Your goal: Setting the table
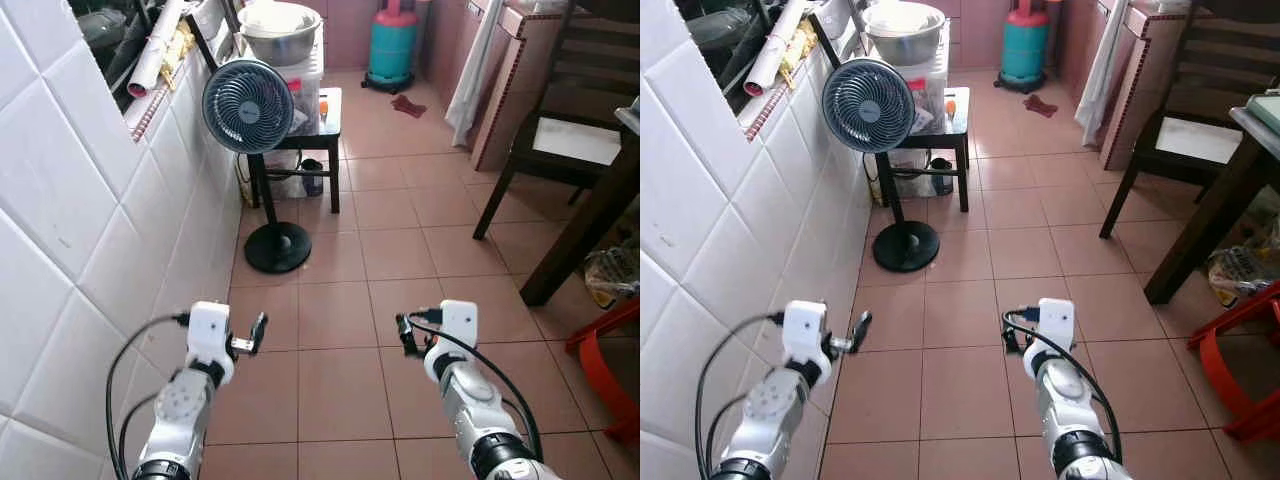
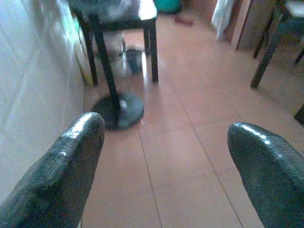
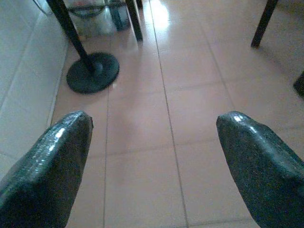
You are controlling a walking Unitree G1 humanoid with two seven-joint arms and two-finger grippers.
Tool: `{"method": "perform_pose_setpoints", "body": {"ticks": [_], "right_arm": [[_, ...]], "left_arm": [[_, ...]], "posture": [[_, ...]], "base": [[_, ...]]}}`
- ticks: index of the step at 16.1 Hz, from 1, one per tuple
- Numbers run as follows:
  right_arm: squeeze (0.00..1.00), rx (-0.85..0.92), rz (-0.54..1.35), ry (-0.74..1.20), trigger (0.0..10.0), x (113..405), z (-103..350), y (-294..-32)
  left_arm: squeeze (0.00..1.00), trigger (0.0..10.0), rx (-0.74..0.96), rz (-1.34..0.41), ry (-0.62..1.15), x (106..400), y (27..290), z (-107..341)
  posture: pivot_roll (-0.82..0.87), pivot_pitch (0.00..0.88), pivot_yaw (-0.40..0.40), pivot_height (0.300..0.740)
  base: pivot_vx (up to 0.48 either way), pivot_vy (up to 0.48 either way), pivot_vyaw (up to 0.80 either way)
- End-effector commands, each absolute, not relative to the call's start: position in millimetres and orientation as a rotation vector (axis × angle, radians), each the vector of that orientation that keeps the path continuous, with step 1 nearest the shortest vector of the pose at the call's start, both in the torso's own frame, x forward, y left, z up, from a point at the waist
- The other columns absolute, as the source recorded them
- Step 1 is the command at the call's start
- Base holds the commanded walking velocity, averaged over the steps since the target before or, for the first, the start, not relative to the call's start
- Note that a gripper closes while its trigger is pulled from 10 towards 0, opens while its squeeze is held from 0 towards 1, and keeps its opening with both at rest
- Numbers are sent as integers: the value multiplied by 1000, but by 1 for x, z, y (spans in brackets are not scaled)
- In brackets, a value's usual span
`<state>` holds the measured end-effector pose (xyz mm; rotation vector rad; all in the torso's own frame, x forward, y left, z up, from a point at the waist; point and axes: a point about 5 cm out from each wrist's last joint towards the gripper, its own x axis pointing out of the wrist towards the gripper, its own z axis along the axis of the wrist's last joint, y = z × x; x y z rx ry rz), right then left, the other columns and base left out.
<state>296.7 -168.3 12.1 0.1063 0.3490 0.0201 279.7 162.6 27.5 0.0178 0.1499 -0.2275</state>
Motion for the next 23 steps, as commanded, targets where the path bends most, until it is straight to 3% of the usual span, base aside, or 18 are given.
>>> {"method": "perform_pose_setpoints", "body": {"ticks": [1, 5, 7, 10, 16, 19, 23], "right_arm": [[0, 90, 32, 324, 10000, 297, 17, -168], [0, 90, 32, 324, 10000, 297, 17, -168], [0, 25, 18, 123, 10000, 284, 50, -177], [0, -74, 0, 56, 10000, 275, 62, -185], [0, -35, -19, 143, 10000, 245, 64, -194], [0, 32, 43, 159, 10000, 228, 67, -183], [0, 28, 130, 201, 10000, 222, 64, -173]], "left_arm": [[0, 10000, 36, -239, 133, 280, 163, 32], [0, 10000, 36, -239, 133, 280, 163, 32], [0, 10000, 38, -233, 66, 270, 171, 48], [0, 10000, 2, -206, 114, 253, 180, 44], [0, 10000, 12, -142, 125, 238, 187, 48], [0, 10000, 55, -57, 133, 221, 201, 36], [0, 10000, 114, 10, 141, 221, 209, 29]], "posture": [[-80, 24, 88, 740], [-80, 24, 88, 740], [-91, 19, 97, 740], [-97, 21, 95, 740], [-77, 6, 59, 740], [-78, 13, 57, 740], [-80, 27, 55, 740]], "base": [[0, 0, 0], [0, 0, 0], [0, 0, 0], [0, 0, 0], [0, 0, 0], [0, 0, 0], [0, 0, 0]]}}
